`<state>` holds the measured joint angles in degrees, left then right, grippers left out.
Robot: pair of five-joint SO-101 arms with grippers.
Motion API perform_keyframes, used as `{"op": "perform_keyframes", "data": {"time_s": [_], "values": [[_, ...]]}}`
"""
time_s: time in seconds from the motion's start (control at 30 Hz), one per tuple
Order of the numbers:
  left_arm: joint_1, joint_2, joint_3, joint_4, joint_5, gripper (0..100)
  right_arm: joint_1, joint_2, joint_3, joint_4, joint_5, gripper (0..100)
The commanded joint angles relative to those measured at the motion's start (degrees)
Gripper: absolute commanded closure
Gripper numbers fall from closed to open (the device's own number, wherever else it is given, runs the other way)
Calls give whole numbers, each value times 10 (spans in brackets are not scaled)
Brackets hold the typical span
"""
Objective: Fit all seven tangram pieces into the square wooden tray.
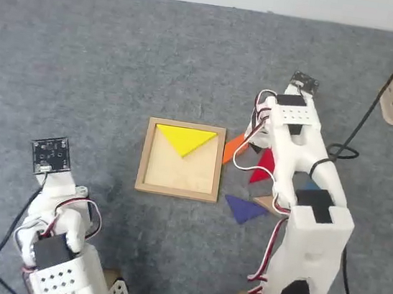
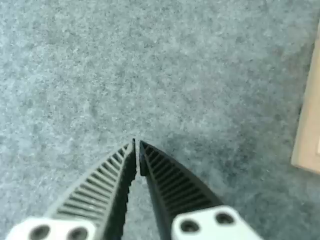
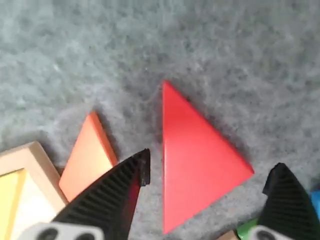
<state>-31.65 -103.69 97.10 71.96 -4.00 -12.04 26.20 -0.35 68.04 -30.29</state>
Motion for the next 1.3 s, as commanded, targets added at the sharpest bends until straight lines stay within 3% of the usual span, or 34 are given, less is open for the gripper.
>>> {"op": "perform_keyframes", "data": {"time_s": [0.0,0.27,0.7,1.03,1.27], "values": [[1,-2,-5,2,5,987,0,-1,-35,20,11,633],[1,-2,-5,2,5,987,7,34,-44,20,11,708],[1,-2,-5,2,5,987,14,34,-59,41,20,743],[1,-2,-5,2,5,987,53,11,-69,69,247,775],[1,-2,-5,2,5,987,50,16,-67,70,314,745]]}}
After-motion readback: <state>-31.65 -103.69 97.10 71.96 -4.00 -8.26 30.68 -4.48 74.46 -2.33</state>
